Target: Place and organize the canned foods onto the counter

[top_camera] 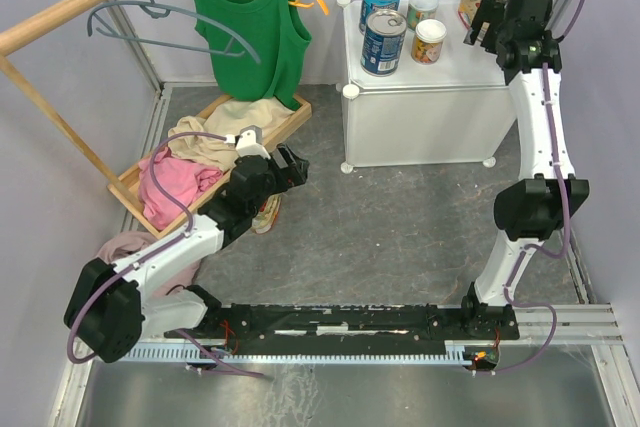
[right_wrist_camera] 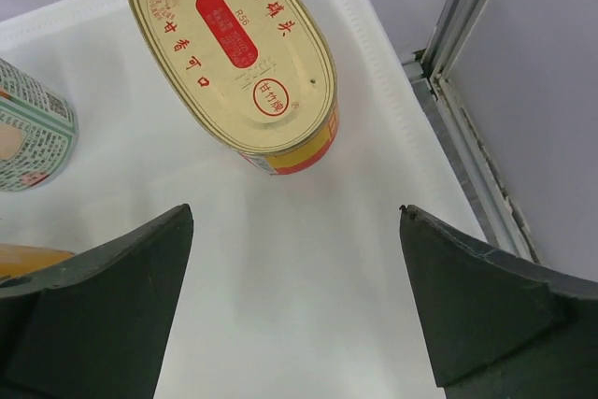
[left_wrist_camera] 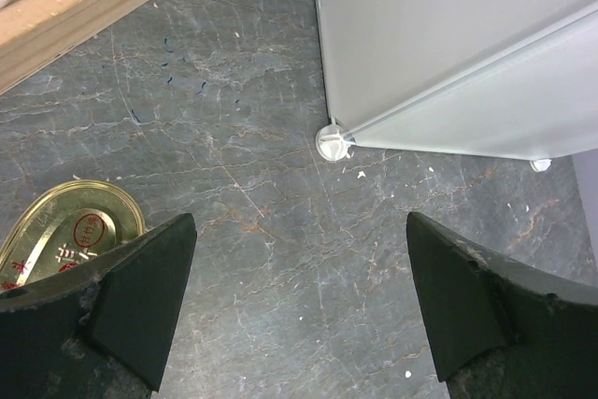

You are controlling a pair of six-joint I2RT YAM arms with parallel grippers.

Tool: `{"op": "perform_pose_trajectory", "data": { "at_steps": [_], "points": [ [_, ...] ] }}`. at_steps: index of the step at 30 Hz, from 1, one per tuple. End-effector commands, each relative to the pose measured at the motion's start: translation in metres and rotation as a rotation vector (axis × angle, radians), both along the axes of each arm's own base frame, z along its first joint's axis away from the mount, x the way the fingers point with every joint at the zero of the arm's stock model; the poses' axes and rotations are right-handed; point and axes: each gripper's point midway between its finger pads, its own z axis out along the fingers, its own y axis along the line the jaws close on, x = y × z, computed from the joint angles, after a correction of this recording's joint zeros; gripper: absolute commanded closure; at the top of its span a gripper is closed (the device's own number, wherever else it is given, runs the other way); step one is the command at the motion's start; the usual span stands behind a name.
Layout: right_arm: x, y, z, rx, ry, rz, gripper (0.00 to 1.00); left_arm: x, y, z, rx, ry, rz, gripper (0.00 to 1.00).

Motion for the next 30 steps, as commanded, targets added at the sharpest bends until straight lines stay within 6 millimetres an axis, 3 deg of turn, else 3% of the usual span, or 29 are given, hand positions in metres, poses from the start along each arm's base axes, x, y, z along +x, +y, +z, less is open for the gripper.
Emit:
{"op": "perform_pose_trajectory", "data": {
  "at_steps": [1,13,30],
  "points": [
    [-0.008,-0.003,0.040,-0.067,-0.070,0.027,0.01,0.009,-0.005,0.018,-0.022,-0.050,-0.006,0.01],
    [0.031,-0.002,0.019,-0.120,-0.048,0.120,0.01,0.017,-0.011,0.006,-0.008,-0.028,-0.016,0.01],
    [0.061,-0.006,0.003,-0.135,-0.053,0.139,0.01,0.027,-0.013,-0.008,0.008,0.002,-0.016,0.01]
  ]
}}
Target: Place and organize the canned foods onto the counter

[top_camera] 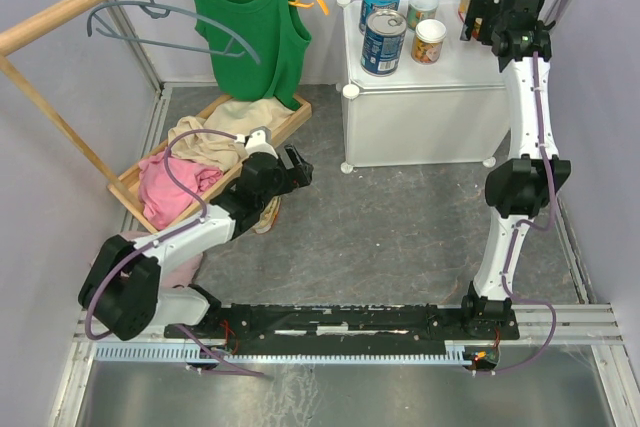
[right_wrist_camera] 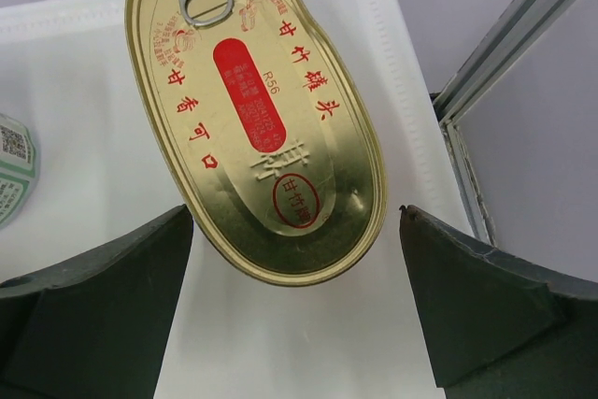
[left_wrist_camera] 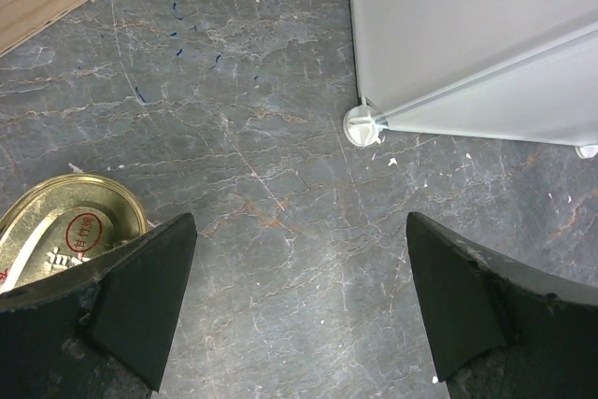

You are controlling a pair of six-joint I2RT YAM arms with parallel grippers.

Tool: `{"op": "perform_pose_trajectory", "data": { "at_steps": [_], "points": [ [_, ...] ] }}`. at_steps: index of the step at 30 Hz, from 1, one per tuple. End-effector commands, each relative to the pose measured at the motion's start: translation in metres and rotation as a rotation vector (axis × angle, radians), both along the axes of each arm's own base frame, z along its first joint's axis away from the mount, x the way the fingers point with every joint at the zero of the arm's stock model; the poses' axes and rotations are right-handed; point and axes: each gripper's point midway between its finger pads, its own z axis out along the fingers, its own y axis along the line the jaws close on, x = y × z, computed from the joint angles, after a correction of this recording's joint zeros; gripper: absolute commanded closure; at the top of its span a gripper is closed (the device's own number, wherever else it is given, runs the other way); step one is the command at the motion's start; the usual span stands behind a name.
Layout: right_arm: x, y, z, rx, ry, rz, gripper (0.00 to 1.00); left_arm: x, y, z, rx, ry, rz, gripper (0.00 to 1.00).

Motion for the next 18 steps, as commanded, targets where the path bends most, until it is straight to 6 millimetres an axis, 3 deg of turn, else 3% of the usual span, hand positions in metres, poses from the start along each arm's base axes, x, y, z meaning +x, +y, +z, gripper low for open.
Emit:
{"op": "perform_pose_trajectory", "data": {
  "at_steps": [1,9,18],
  "points": [
    [0.011,-0.004,0.022,-0.017,-0.083,0.010,0.00,0.016,-0.006,0.027,-0.033,-0.076,-0.004,0.01],
    [0.021,-0.005,0.020,-0.006,-0.100,0.031,0.02,0.022,-0.007,0.023,-0.032,-0.068,-0.005,0.01],
    [0.025,-0.006,0.013,0.006,-0.095,0.022,0.23,0.024,-0.008,0.018,-0.032,-0.057,-0.007,0.01]
  ]
}}
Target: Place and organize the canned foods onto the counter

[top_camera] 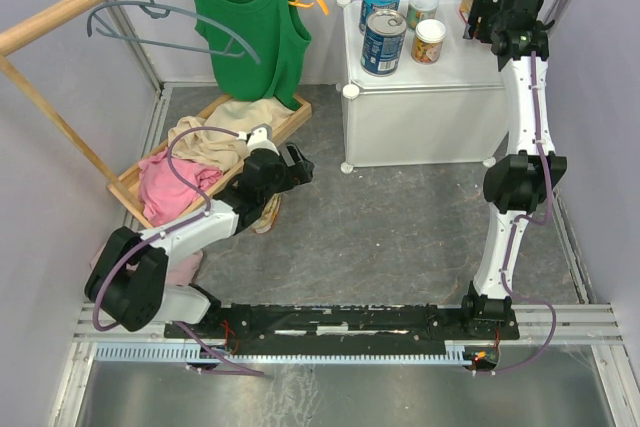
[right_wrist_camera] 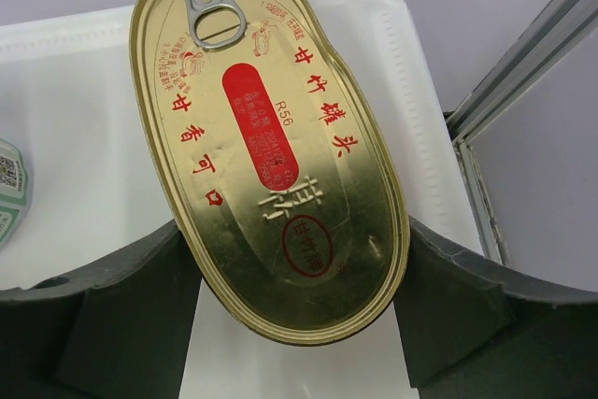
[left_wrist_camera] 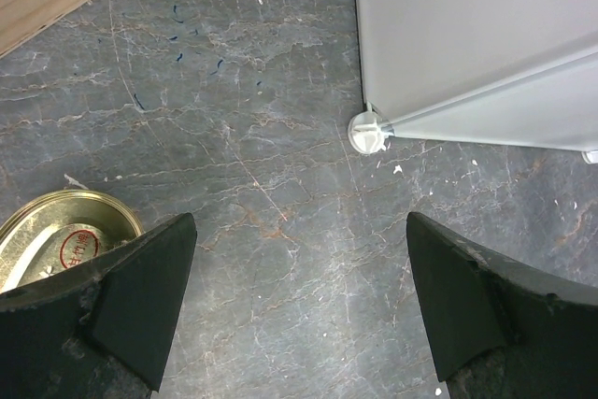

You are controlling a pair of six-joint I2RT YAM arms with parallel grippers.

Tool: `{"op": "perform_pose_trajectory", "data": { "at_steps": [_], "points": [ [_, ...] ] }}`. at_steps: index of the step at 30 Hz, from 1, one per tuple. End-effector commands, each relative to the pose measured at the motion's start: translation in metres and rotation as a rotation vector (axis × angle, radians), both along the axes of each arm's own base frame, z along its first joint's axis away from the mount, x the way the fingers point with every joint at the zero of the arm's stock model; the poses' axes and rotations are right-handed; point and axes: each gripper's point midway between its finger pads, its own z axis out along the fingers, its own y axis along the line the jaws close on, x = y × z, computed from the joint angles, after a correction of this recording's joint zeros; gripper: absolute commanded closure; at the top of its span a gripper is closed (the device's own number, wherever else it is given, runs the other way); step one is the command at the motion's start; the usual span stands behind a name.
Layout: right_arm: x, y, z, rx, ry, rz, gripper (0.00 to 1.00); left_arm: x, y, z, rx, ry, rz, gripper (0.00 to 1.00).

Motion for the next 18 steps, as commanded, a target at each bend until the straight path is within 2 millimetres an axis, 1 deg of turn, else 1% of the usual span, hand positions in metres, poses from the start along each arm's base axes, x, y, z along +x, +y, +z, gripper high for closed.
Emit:
{"op": "perform_pose_trajectory", "data": {
  "at_steps": [1,4,10,18],
  "points": [
    [0.006,-0.005,0.020,0.001,-0.068,-0.010,0.25,0.014,-0.006,0.025,-0.033,-0.073,-0.010,0.01],
    [0.005,-0.004,0.023,0.005,-0.076,-0.011,0.30,0.014,-0.005,0.025,-0.033,-0.074,-0.007,0.01],
    [0.003,-0.006,0.030,-0.001,-0.092,-0.019,0.31,0.014,-0.004,0.025,-0.037,-0.075,-0.009,0.01],
    [0.002,-0.003,0.031,0.016,-0.093,-0.012,0.40,0.014,-0.005,0.029,-0.044,-0.080,-0.012,0.01]
  ]
}}
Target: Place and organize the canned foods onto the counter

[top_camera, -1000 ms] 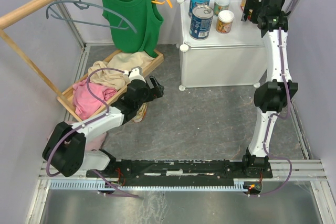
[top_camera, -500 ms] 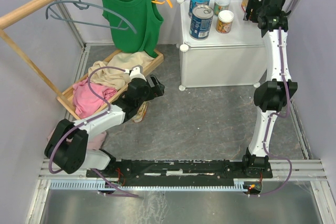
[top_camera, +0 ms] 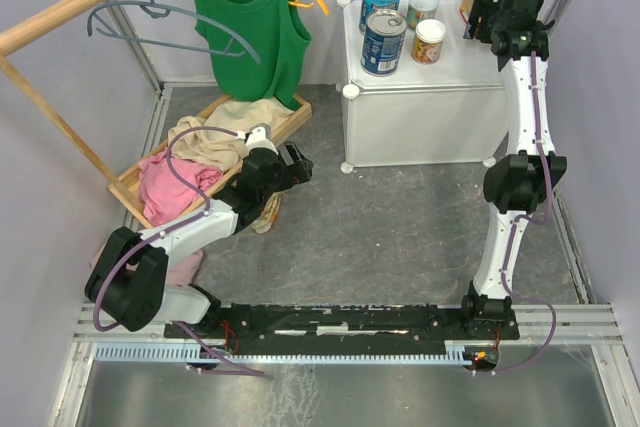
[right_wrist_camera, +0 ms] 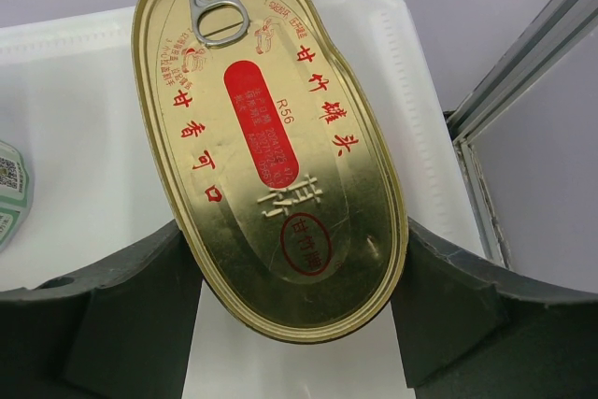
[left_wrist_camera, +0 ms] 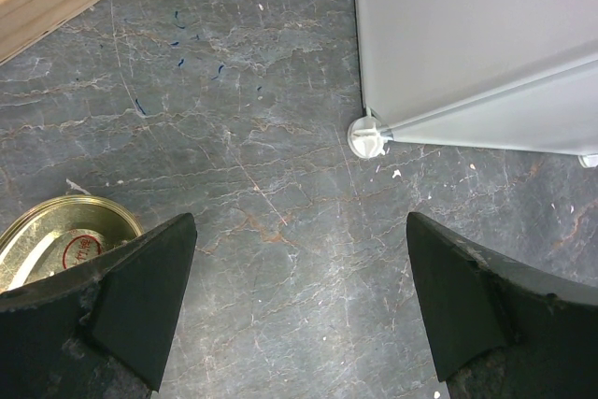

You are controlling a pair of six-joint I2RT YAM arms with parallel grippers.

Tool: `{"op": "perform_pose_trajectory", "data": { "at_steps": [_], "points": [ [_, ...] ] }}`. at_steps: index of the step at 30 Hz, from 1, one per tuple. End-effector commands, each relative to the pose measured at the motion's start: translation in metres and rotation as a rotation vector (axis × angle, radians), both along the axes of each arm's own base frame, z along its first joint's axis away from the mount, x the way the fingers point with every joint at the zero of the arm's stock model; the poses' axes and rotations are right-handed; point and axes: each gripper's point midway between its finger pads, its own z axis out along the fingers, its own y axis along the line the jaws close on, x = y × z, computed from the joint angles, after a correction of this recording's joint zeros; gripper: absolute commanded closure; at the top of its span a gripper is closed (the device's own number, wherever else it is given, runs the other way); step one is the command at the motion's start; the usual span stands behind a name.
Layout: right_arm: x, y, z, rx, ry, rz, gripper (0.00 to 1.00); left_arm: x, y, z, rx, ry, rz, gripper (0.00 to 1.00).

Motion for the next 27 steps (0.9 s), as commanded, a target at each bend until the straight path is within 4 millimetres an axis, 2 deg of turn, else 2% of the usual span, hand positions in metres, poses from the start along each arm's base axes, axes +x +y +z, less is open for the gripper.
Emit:
{"op": "perform_pose_trajectory", "data": {
  "at_steps": [1,14,21,24,27],
  "points": [
    [0.002,0.000,0.031,0.021,-0.094,-0.002,0.40,0.012,-0.006,0.029,-0.037,-0.081,-0.009,0.01],
    [0.003,0.039,0.031,0.031,-0.092,0.025,0.48,0.010,-0.005,0.031,-0.043,-0.085,-0.012,0.01],
    [-0.004,0.051,0.028,0.043,-0.068,0.008,0.49,0.006,-0.001,0.033,-0.053,-0.093,-0.010,0.01],
    [-0.008,0.055,0.028,0.037,-0.063,-0.001,0.48,0.004,0.000,0.033,-0.058,-0.093,-0.013,0.01],
    [-0.011,0.057,0.030,0.045,-0.061,0.005,0.39,0.002,0.001,0.034,-0.064,-0.097,-0.013,0.01]
  ]
}}
